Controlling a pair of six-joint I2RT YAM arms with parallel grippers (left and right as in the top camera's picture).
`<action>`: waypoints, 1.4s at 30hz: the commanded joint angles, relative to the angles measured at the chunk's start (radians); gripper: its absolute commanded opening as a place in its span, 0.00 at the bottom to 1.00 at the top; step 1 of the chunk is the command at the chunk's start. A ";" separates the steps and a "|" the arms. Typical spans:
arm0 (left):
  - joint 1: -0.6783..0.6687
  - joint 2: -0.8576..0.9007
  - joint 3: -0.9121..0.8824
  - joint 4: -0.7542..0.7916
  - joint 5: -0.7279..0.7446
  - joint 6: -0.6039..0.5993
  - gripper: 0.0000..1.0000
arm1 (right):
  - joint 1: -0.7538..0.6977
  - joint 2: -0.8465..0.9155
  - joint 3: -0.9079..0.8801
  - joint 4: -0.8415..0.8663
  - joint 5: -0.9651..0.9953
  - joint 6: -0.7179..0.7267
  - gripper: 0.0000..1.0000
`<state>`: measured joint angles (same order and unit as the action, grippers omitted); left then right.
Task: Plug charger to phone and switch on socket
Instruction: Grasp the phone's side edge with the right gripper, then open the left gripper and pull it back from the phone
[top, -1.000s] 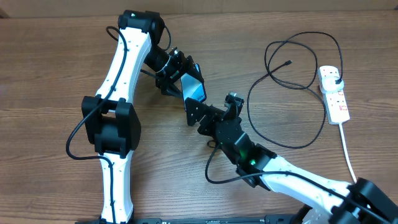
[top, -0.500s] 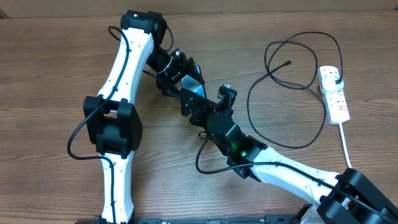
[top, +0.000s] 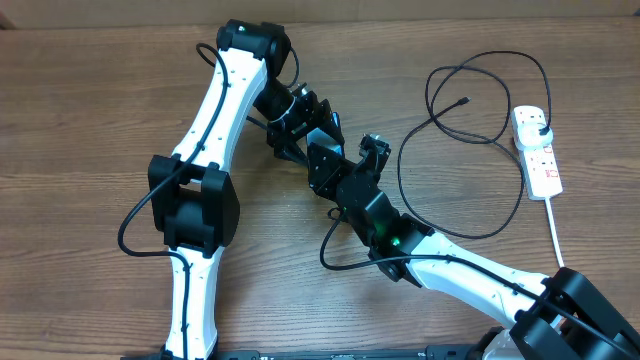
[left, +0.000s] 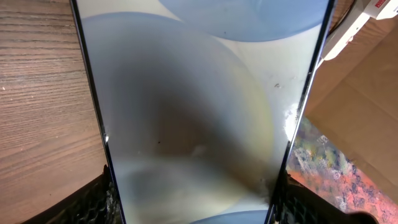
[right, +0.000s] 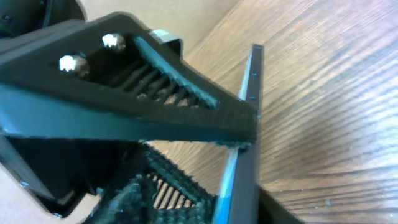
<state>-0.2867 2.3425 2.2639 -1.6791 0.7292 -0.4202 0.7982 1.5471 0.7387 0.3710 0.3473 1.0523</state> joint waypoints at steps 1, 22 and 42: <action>-0.015 -0.003 0.029 -0.006 0.023 -0.010 0.56 | -0.002 0.004 0.021 0.004 0.003 -0.005 0.34; 0.178 -0.015 0.045 -0.011 0.217 0.107 1.00 | -0.044 -0.076 0.021 -0.183 -0.035 -0.012 0.04; 0.454 -0.743 0.008 -0.011 -0.176 0.311 1.00 | -0.228 -0.286 0.020 -0.382 -0.260 0.209 0.04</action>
<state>0.1822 1.7332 2.2807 -1.6867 0.7994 -0.1017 0.5995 1.2873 0.7399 -0.0235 0.1539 1.2041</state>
